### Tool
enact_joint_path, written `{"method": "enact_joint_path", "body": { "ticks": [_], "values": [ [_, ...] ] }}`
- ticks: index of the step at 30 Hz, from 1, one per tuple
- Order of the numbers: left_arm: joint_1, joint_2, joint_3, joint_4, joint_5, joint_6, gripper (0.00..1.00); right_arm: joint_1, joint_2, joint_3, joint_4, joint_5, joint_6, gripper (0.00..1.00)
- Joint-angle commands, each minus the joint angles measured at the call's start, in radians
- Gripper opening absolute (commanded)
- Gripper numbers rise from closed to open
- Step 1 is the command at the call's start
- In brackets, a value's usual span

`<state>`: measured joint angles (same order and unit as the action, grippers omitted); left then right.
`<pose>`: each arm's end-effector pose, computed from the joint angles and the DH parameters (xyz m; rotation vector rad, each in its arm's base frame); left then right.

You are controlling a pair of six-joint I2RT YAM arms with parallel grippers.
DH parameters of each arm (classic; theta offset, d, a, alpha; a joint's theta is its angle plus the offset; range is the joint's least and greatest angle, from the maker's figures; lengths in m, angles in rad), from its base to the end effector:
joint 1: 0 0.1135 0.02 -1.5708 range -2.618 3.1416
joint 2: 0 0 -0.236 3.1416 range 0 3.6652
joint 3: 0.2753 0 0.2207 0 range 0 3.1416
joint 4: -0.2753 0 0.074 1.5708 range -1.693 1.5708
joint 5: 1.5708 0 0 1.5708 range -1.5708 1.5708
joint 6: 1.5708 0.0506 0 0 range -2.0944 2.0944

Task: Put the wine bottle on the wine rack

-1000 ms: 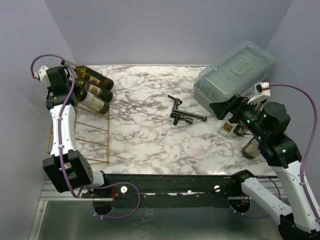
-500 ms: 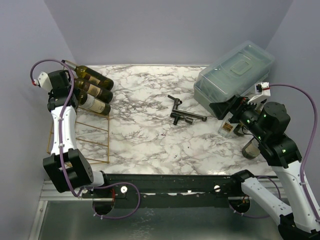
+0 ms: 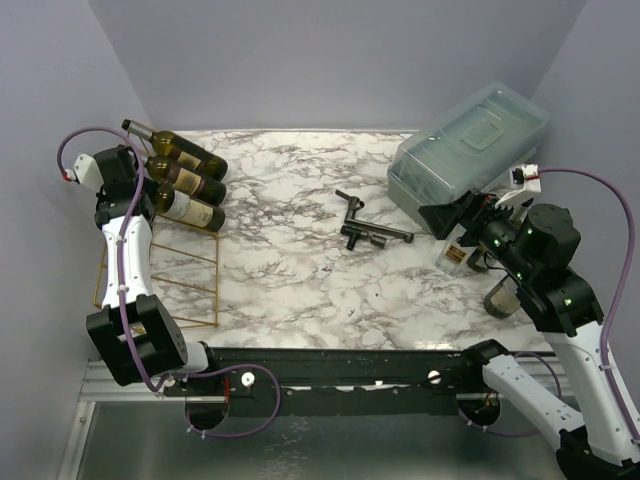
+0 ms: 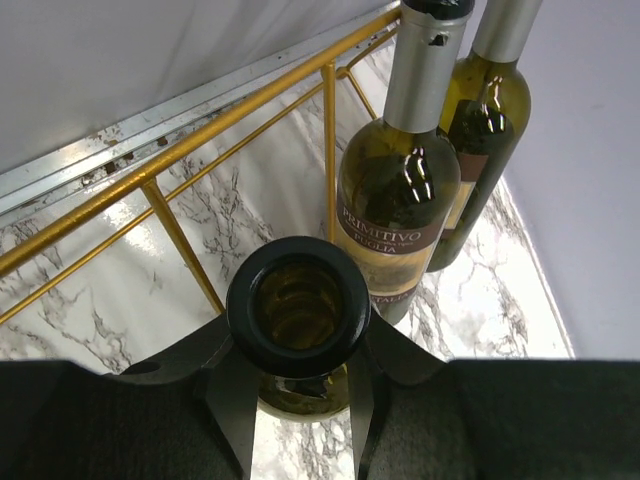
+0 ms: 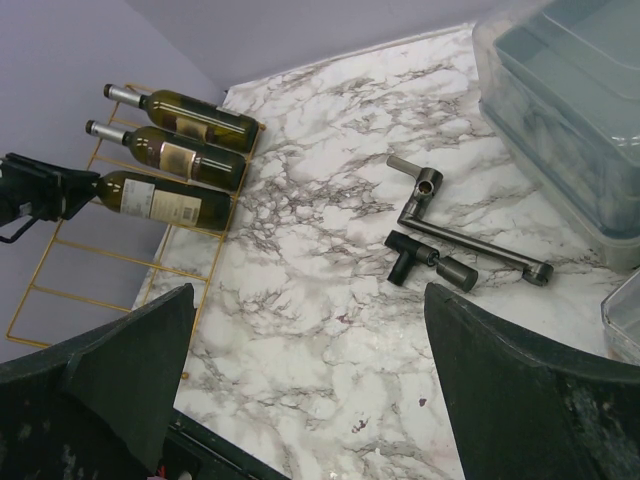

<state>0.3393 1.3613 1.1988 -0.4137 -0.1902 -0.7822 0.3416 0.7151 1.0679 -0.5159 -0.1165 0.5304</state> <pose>0.2740 0.1068 0.3018 -1.2279 1.7476 -0.0558 0.1328 0.0534 0.3778 0.0805 1.7891 0.7358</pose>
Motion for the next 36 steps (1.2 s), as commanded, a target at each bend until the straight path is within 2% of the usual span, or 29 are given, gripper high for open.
{"method": "enact_joint_path", "body": {
  "ticks": [1, 6, 13, 14, 16, 18, 20, 36],
  "values": [
    [0.015, -0.005, -0.052, 0.059, 0.077, -0.086, 0.00, 0.006, -0.005, 0.000, 0.020, 0.005, 0.000, 1.00],
    [0.018, 0.001, -0.082, 0.059, 0.091, -0.101, 0.00, 0.006, -0.005, 0.004, 0.023, -0.006, 0.006, 1.00],
    [0.023, -0.016, -0.074, 0.042, 0.040, -0.069, 0.00, 0.007, -0.008, 0.012, 0.016, -0.005, 0.006, 1.00],
    [0.024, -0.012, -0.066, 0.031, 0.039, -0.060, 0.03, 0.007, -0.007, 0.011, 0.014, -0.006, 0.008, 1.00],
    [0.026, -0.007, -0.054, 0.005, 0.028, -0.050, 0.19, 0.007, -0.006, 0.010, 0.015, -0.009, 0.008, 1.00],
    [0.026, -0.011, -0.057, -0.005, 0.016, -0.055, 0.31, 0.006, -0.008, 0.006, 0.017, -0.012, 0.012, 1.00],
    [0.030, -0.014, -0.066, -0.006, 0.010, -0.064, 0.37, 0.006, -0.011, 0.003, 0.017, -0.014, 0.017, 1.00],
    [0.041, -0.029, -0.068, -0.018, 0.023, -0.091, 0.60, 0.006, -0.024, 0.001, 0.008, -0.014, 0.023, 1.00]
  ]
}}
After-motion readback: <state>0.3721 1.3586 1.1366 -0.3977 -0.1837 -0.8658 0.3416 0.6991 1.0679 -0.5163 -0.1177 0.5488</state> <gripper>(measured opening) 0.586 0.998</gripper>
